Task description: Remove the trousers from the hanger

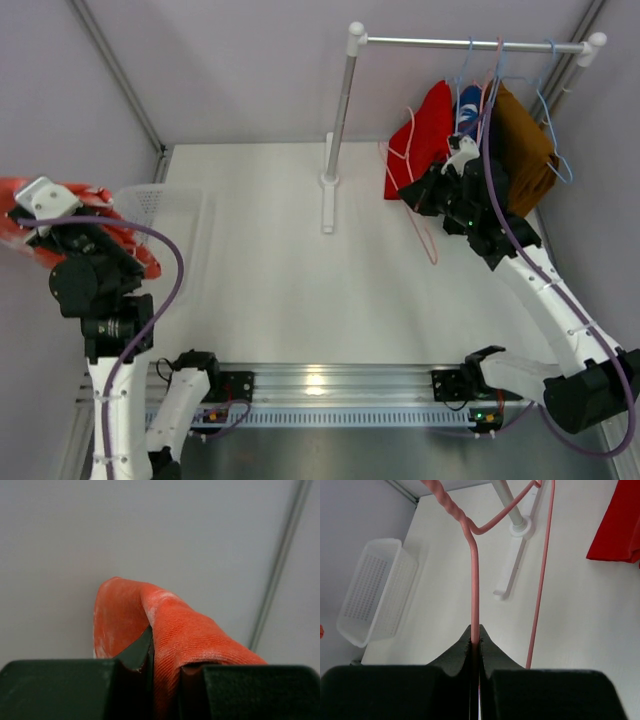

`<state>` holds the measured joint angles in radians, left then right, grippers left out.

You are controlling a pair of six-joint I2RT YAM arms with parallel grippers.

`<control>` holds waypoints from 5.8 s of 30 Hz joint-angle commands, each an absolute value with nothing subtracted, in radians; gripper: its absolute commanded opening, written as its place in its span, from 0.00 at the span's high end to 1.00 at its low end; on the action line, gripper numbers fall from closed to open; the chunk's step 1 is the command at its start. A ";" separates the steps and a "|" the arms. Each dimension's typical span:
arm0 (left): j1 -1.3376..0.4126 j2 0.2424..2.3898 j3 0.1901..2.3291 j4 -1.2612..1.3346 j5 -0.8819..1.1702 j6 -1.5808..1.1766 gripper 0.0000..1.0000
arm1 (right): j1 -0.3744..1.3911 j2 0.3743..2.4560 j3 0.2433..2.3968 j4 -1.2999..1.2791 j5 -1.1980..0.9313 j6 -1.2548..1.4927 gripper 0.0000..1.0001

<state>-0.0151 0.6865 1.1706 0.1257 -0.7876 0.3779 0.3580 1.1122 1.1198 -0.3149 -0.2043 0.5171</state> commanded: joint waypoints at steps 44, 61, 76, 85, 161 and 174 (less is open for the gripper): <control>0.187 1.376 0.926 0.128 -0.243 -0.056 0.28 | 0.374 1.077 1.266 -0.416 -0.215 0.354 1.00; 0.187 0.939 1.252 -0.390 0.259 -0.159 0.01 | 0.374 1.093 1.411 -0.445 -0.045 0.478 1.00; 0.187 0.927 1.295 -0.399 0.242 -0.196 0.01 | 0.376 1.682 1.983 -0.414 -0.077 0.586 1.00; 0.187 0.922 1.296 -0.405 0.206 -0.192 0.01 | 0.402 1.907 2.184 -0.410 -0.127 0.598 1.00; 0.187 0.963 1.310 -0.342 0.222 -0.170 0.01 | 0.066 1.681 1.882 -0.446 -0.294 0.471 0.20; 0.184 0.983 1.293 -0.330 0.235 -0.195 0.01 | 0.025 1.746 1.902 -0.353 -0.492 0.613 0.84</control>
